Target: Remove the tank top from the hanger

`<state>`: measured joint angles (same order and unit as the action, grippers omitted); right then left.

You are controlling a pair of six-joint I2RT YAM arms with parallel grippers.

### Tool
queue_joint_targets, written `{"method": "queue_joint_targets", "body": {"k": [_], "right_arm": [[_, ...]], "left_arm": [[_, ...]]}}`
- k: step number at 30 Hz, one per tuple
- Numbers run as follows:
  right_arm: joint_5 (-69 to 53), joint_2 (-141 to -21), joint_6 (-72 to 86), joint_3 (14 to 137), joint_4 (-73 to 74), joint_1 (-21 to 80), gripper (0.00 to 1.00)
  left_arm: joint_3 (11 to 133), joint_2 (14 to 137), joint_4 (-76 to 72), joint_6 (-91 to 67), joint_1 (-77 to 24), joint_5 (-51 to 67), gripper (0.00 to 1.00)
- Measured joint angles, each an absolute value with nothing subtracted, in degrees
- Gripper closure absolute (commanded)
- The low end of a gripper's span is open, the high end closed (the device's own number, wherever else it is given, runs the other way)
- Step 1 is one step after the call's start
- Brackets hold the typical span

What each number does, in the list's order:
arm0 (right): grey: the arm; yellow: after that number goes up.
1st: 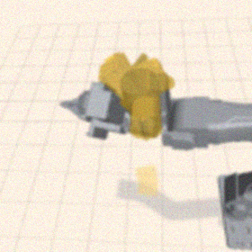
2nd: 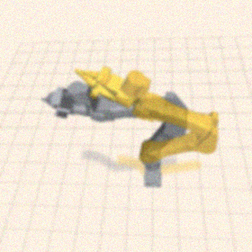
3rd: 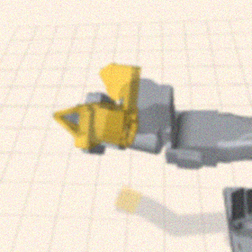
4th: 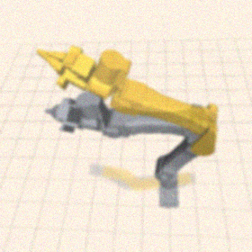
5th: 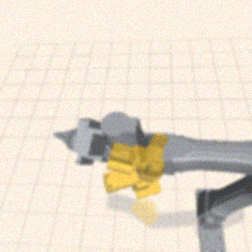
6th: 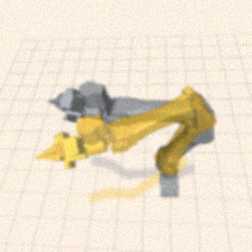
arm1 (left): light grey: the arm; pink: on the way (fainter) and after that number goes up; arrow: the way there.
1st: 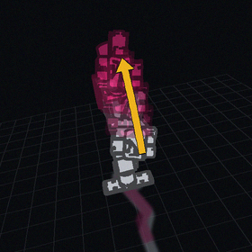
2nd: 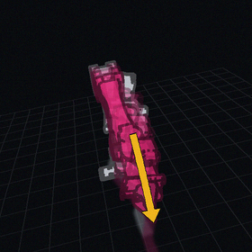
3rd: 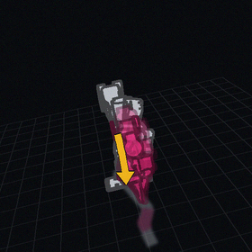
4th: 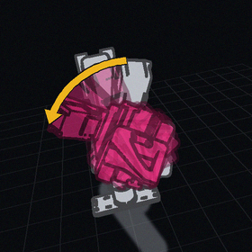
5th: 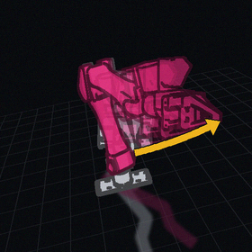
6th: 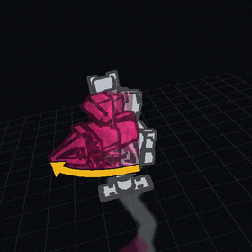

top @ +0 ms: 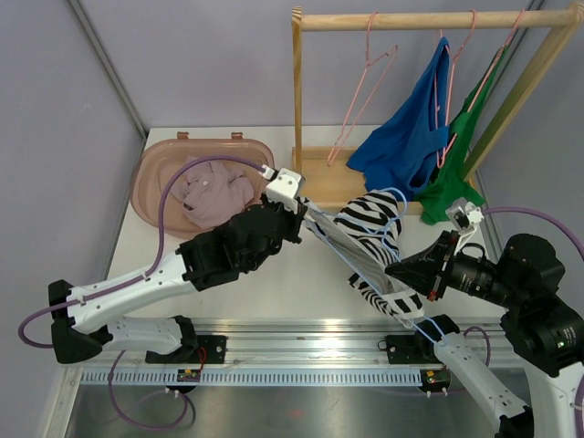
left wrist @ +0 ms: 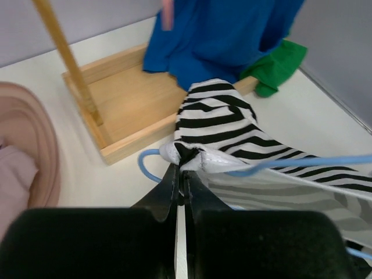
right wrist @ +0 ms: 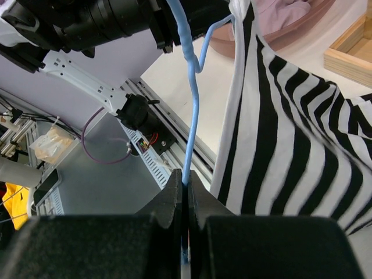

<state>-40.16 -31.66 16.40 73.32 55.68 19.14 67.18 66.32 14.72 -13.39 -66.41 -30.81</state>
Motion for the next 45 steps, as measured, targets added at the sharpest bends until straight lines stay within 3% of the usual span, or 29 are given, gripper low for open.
{"method": "queue_joint_targets", "body": {"k": [6, 16, 22, 27, 31, 34, 37, 39, 40, 41, 42, 45], "right_arm": [[-45.1, -31.18, 13.76, 71.02, 54.26, 19.11, 1.0], [-52.49, -24.1, 14.24, 64.99, 39.88, 19.07, 1.0], [-47.42, -17.65, 27.99, 50.06, 13.82, 19.14, 1.0], [-40.21, -22.31, 39.29, 40.23, -8.34, 19.14, 1.0], [-30.85, -27.53, 43.09, 39.44, -17.39, 19.11, 1.0], [-23.09, -28.23, 40.93, 41.69, -13.47, 19.14, 1.0], [-16.93, -29.02, 35.97, 49.93, -0.73, 19.14, 1.0], [-14.57, -29.54, 32.84, 55.55, 6.48, 19.14, 1.0], [-13.69, -29.61, 31.14, 58.54, 10.41, 19.14, 1.0], [-12.99, -29.61, 29.98, 60.42, 13.06, 19.14, 1.0], [-12.73, -29.74, 29.04, 62.06, 15.49, 19.11, 1.0], [-12.84, -32.4, 25.96, 67.92, 24.1, 19.14, 1.0]], "left_arm": [[69.58, 62.43, 24.88, -20.36, -62.54, -40.53, 1.0], [71.35, 52.97, 35.75, -27.88, -50.68, -34.33, 1.0], [61.36, 45.54, 29.19, -23.81, -48.66, -14.28, 1.0], [52.93, 43.48, 22.57, -23.51, -51.24, 1.8, 1.0], [49.56, 45.8, 21.26, -23.4, -55.42, 4.36, 1.0], [49.19, 48.75, 23.18, -24.36, -56.69, -0.32, 1.0], [49.21, 51.2, 27.75, -26.13, -56.66, -7.66, 0.85], [49.21, 52.01, 30.98, -26.98, -56.69, -11.0, 0.44], [49.21, 51.92, 32.38, -27.2, -56.69, -12.14, 0.31], [49.23, 51.59, 33.61, -27.24, -56.69, -13.02, 0.1], [49.28, 51.11, 34.52, -27.29, -56.69, -13.69, 0.01], [50.17, 48.05, 38.24, -28.21, -56.69, -15.79, 0.01]]}}
